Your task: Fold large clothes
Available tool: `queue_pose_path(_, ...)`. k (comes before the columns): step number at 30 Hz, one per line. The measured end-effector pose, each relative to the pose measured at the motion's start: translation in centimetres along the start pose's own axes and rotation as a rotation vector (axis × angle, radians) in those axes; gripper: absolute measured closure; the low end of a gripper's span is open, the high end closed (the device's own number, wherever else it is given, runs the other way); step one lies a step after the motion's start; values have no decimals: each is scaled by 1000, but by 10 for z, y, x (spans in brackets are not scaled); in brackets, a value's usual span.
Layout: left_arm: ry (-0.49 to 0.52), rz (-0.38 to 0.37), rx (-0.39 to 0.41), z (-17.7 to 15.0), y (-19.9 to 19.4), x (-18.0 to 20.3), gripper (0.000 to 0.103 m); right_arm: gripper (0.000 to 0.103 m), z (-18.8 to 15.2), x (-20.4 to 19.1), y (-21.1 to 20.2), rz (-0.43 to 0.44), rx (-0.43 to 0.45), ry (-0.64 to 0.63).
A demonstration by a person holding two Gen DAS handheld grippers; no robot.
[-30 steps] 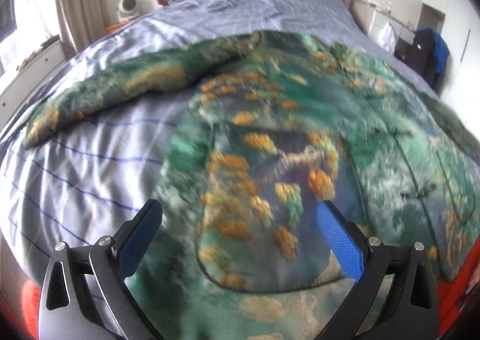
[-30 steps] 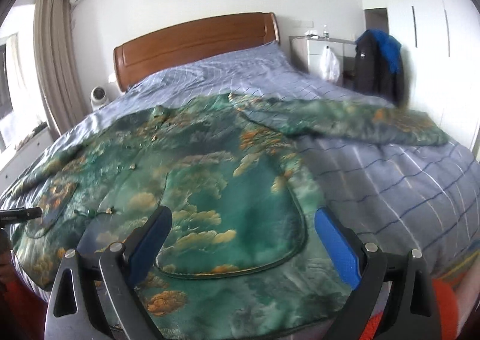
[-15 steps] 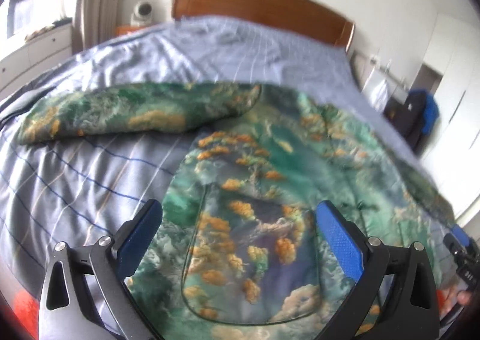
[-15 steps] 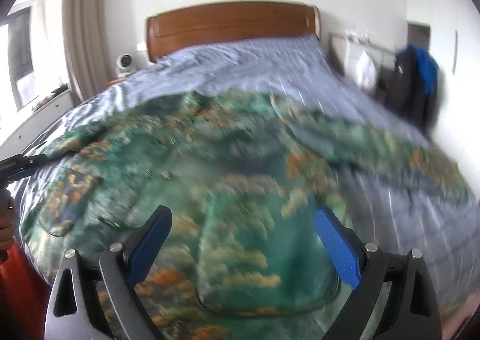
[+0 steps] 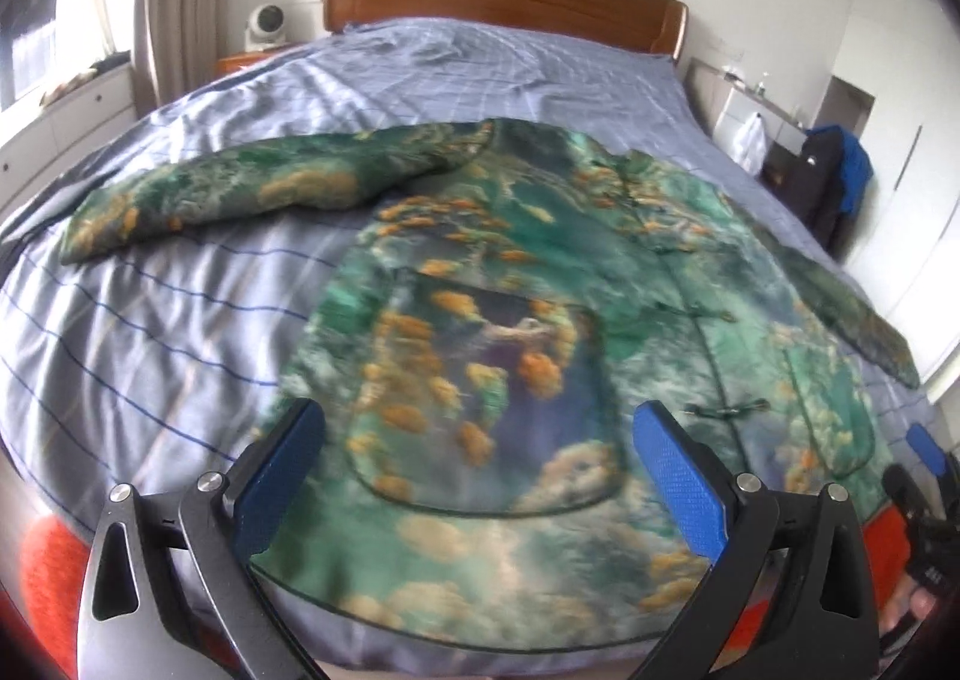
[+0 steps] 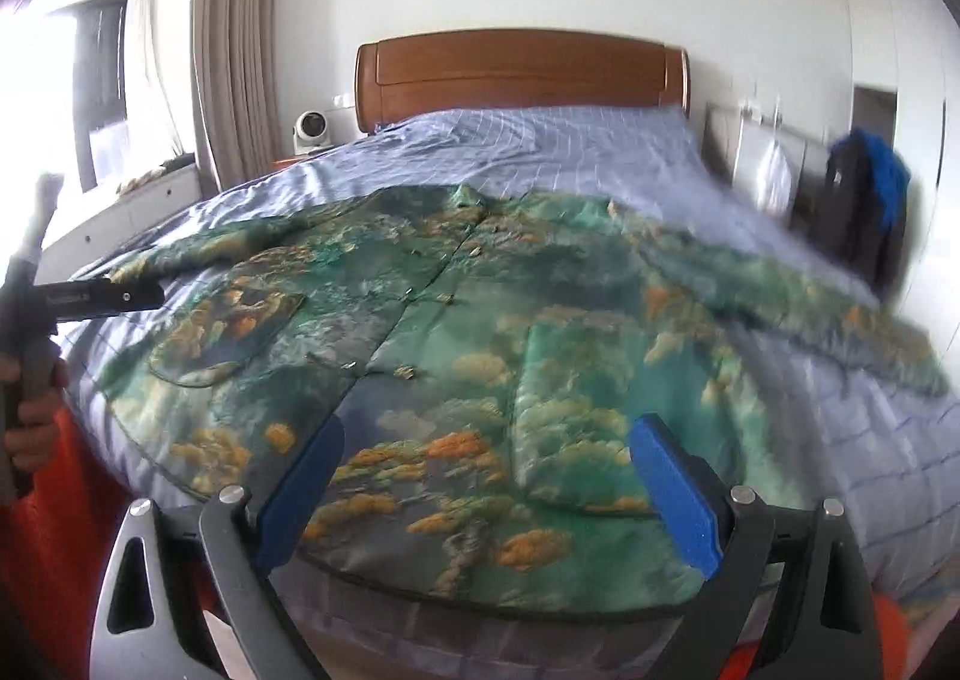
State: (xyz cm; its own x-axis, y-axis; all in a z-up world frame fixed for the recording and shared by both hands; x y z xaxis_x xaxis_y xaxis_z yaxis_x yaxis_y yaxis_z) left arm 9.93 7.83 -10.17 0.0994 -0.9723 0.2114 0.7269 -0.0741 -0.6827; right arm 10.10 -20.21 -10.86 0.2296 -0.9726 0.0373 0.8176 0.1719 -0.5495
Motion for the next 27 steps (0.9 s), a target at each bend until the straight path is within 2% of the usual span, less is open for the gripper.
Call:
queue_pose_path(3,39,18,-3,-6,-1,11,0,8,1,10,4,0,6,27)
queue_pose_path(7,58,49,-31,-8,5,16,0,8,-13,18,15,-8,-29,69)
queue_pose_path(11,80,8,-31,2,11,21,0,8,-22,20,22,-23,-52,66)
queue_pose_path(16,14,18,-37,34,27,11,0,8,-21,23,26,-63,-32,44)
queue_pose_path(19,-34,11,-5,43,27,7,0,8,-28,28,34,-63,-54,56)
queue_pose_path(23,-41,62,41,28,22,3,0,8,-30,35,39,-64,-65,74)
queue_pose_path(27,-2,102,14,9,26,0,0,8,-33,38,41,-60,-68,85)
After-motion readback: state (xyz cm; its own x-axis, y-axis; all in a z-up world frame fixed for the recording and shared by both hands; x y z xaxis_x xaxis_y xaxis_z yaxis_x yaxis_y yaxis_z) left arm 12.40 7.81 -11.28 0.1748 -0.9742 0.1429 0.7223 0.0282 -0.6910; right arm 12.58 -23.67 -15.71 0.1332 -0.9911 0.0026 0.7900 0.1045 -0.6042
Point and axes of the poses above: each gripper's, at about its wrist camera, not at the fingertips, and y roughly the way its jaws point, x to its right, z to its top, the point moved 4 cm from there along y, roughly the way its jaws point, and after that the axes turned 2 degrees about -z, right-handed, at the moved point
